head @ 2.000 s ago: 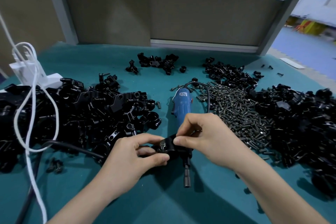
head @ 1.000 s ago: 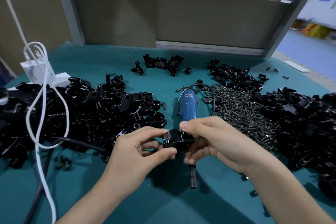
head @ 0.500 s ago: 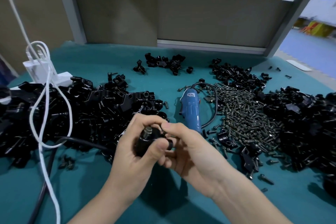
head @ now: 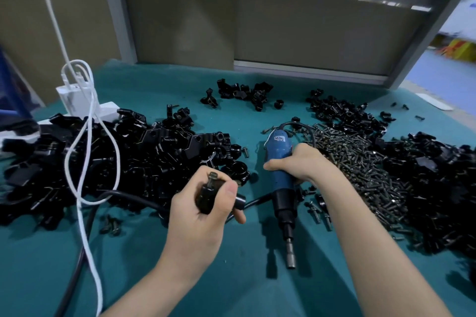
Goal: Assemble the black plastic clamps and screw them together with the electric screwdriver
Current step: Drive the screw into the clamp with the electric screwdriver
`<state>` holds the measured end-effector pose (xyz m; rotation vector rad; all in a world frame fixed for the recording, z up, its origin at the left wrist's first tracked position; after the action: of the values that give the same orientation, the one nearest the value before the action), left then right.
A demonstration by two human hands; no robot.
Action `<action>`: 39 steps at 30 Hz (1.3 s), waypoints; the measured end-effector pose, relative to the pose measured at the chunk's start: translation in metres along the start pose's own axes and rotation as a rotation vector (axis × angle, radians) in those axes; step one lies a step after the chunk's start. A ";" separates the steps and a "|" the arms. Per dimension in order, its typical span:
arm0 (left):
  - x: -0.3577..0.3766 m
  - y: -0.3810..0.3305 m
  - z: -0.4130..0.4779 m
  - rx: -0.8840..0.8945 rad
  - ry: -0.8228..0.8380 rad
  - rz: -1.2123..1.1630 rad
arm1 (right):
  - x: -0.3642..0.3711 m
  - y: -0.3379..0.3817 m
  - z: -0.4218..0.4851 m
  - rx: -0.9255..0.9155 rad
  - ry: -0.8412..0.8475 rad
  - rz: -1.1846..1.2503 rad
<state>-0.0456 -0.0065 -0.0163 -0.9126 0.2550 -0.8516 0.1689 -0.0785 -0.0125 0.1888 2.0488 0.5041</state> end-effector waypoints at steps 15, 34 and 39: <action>-0.002 0.012 -0.003 -0.016 0.142 0.346 | -0.040 0.041 -0.023 -0.442 0.795 2.111; 0.000 0.010 -0.004 -0.014 0.161 0.424 | -0.045 0.058 -0.052 -0.527 0.468 1.795; 0.001 0.010 -0.005 -0.038 0.174 0.455 | -0.045 0.059 -0.055 -0.585 0.482 1.749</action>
<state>-0.0415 -0.0069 -0.0270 -0.7734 0.6069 -0.5038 0.1400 -0.0558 0.0725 1.6310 1.5311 2.2796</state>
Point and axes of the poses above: each hand's wrist, its own z-axis towards the middle knuckle, its own x-axis out of the palm, y = z × x, the point moved 3 cm from there along z, towards the middle knuckle, and after that the axes turned 14 degrees about x, right-handed, at the moved point
